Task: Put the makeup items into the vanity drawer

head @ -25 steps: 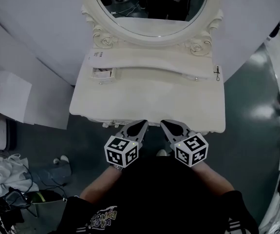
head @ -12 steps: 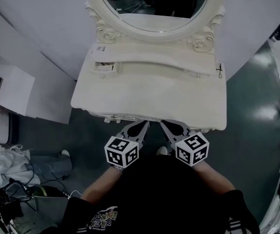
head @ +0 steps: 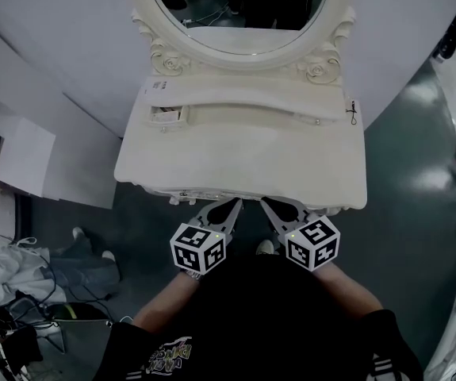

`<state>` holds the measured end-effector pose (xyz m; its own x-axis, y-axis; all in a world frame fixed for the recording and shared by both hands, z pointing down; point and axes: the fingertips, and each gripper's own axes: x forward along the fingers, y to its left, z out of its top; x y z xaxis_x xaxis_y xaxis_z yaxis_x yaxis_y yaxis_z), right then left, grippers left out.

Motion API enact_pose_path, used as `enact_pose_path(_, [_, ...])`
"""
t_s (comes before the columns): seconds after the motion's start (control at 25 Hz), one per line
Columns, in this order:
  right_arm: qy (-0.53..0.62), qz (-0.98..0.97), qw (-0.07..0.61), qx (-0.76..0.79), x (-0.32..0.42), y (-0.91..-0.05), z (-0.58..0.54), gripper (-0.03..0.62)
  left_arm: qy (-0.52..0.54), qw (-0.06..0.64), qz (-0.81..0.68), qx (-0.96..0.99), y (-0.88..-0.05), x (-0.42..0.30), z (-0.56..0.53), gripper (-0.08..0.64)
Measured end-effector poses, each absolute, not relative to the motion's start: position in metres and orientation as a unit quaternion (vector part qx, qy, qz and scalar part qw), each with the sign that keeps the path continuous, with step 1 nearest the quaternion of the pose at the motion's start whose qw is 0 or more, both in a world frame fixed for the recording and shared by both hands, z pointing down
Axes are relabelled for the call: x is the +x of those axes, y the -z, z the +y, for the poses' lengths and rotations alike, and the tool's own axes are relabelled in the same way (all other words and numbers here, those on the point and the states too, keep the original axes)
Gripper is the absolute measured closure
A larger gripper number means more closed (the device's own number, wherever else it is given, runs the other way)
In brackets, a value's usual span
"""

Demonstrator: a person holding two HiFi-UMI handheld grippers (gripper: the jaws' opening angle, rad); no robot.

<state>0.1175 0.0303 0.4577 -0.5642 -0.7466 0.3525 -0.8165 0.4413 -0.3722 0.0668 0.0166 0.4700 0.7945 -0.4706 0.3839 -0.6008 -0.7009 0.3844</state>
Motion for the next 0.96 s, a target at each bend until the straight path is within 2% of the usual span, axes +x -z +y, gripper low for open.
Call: enact_pose_path(0.96, [-0.264, -0.848, 0.071, 0.454, 0.1173, -0.4629, 0.0262, 0.563, -0.132, 0.246, -0.295, 0.914, -0.4709, 0.0677, 0.0146, 0.560])
